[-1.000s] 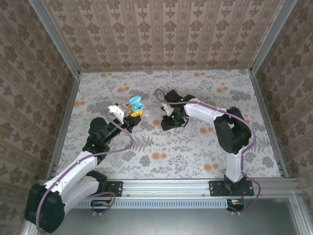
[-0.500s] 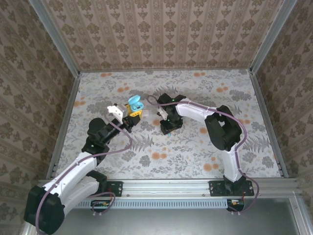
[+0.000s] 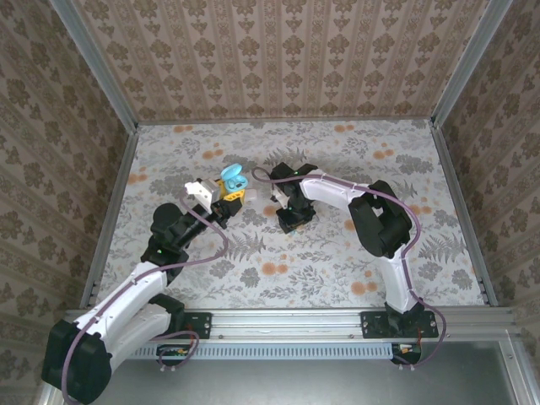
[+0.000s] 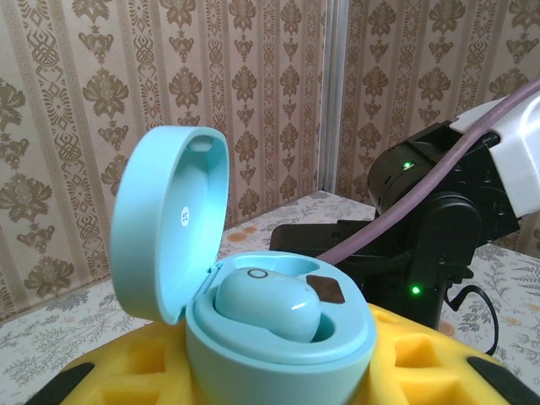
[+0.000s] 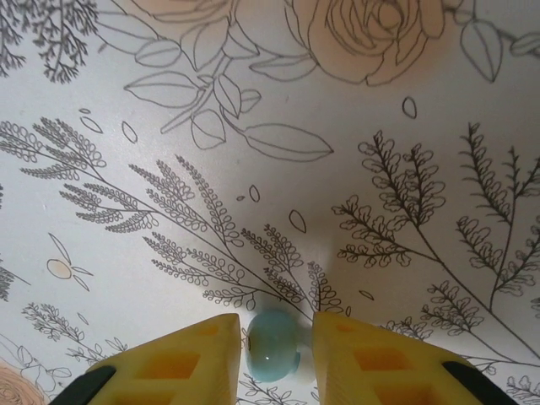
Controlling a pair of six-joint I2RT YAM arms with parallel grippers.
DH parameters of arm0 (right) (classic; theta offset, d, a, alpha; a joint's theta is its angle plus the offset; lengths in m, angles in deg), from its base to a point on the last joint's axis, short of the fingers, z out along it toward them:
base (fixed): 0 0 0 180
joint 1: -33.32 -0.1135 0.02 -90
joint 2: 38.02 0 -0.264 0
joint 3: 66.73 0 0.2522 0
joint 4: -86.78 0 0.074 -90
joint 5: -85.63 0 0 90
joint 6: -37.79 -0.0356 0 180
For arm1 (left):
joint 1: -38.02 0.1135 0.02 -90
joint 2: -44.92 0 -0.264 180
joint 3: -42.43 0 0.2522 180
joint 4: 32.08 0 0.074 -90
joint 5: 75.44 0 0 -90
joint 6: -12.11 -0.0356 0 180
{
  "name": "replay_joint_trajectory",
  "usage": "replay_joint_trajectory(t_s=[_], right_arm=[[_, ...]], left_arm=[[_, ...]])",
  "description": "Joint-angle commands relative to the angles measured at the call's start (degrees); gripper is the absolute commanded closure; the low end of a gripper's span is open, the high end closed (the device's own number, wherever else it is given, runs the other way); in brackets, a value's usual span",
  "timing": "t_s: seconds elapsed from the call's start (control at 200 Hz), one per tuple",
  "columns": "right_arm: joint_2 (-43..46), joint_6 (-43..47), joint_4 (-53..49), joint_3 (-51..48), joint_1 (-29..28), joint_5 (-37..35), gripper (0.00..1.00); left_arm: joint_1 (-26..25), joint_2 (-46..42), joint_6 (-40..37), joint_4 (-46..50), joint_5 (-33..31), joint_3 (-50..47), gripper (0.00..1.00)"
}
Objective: Insert wireless bluetooth earbuds into charging case
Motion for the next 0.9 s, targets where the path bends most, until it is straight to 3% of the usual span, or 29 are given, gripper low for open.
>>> replay_joint_trajectory(t_s=[0.0, 0.43, 0.68, 0.8, 0.895], right_arm=[[-1.47, 1.08, -2.46, 1.55, -0.38, -1.26, 0.7], [-2.4, 0.56, -1.91, 0.61, -0.47, -0.32, 0.73], [1.73, -0.31, -0.71, -0.29, 0.09, 1.8, 0.77], [7.38, -2.68, 0.23, -1.97, 2.48, 7.7, 0.77], [13.26, -5.28, 2.24, -4.08, 5.83, 17.62, 0.77]], left_arm=[[0.22, 0.0, 0.65, -0.49, 0.53, 2.07, 0.74], [0.25, 1.03, 0.78, -0.75, 1.25, 2.72, 0.74], [0.19, 1.85, 1.09, -0.4, 1.76, 3.12, 0.74], [0.23, 2.08, 0.8, 0.35, 2.12, 2.93, 0.74], [0.24, 2.59, 0.25, 1.17, 2.63, 2.86, 0.73]])
